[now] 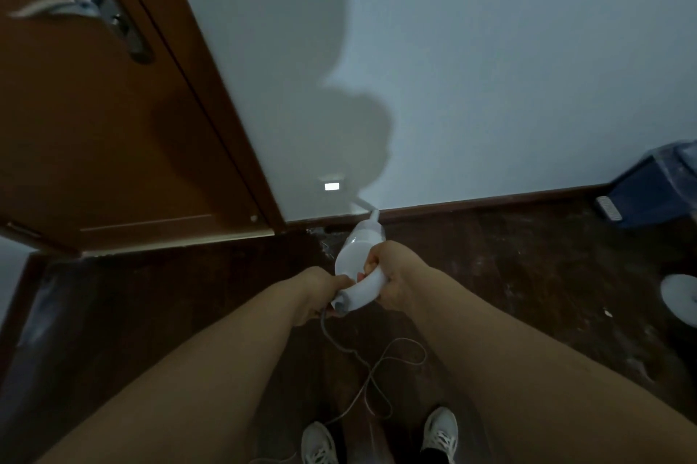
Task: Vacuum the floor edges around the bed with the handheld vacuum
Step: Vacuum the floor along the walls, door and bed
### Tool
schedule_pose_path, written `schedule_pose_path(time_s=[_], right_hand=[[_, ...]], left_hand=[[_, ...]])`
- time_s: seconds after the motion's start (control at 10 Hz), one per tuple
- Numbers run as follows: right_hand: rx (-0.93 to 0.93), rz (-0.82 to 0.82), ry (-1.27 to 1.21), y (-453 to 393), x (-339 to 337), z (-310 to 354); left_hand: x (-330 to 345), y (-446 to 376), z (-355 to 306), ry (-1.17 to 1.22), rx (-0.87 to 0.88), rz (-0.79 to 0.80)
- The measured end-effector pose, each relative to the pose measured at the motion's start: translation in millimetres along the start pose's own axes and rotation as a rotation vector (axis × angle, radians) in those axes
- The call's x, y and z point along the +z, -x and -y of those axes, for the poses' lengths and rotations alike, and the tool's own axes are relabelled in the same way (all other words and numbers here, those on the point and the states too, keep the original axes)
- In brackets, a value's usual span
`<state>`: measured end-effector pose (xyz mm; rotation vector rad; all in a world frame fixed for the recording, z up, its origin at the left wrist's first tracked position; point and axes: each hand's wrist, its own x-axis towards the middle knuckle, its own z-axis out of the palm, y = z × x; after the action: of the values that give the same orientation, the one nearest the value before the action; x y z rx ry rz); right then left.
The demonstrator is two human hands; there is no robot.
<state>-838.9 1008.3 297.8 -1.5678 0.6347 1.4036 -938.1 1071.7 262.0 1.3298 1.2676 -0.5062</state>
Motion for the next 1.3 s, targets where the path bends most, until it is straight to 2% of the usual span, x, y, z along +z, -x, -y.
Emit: schedule_pose_path(time_s=[0.2, 0.4, 0.5, 0.7, 0.8, 0.9, 1.1, 1.3], right_hand=[[-0.085, 0.05, -0.05, -3, 31, -17], [-0.078, 0.042, -0.061, -4, 18, -12], [-0.166, 0.094, -0.119, -9, 8, -19], [-0.062, 0.094, -0.022, 2, -26, 7], [-0.093, 0.116, -0.067, 6, -47, 15], [-0.042, 0.093, -0.058, 7, -68, 20], [-0.102, 0.056, -0.181, -6, -108, 25], [-0.121, 0.028, -0.173, -12, -128, 32]], left_hand=[[-32, -4, 14, 0.021, -0.022, 0.04], [-29, 3, 4, -0.027, -0.01, 0.036], [-21, 5, -2, -0.07, 0.011, 0.036], [5, 4, -19, -0.113, 0.021, 0.028], [26, 6, -32, -0.109, 0.019, 0.013], [44, 7, -42, -0.091, 0.004, 0.014], [79, 1, -64, -0.101, 0.02, 0.037], [95, -2, -77, -0.125, 0.023, 0.048]])
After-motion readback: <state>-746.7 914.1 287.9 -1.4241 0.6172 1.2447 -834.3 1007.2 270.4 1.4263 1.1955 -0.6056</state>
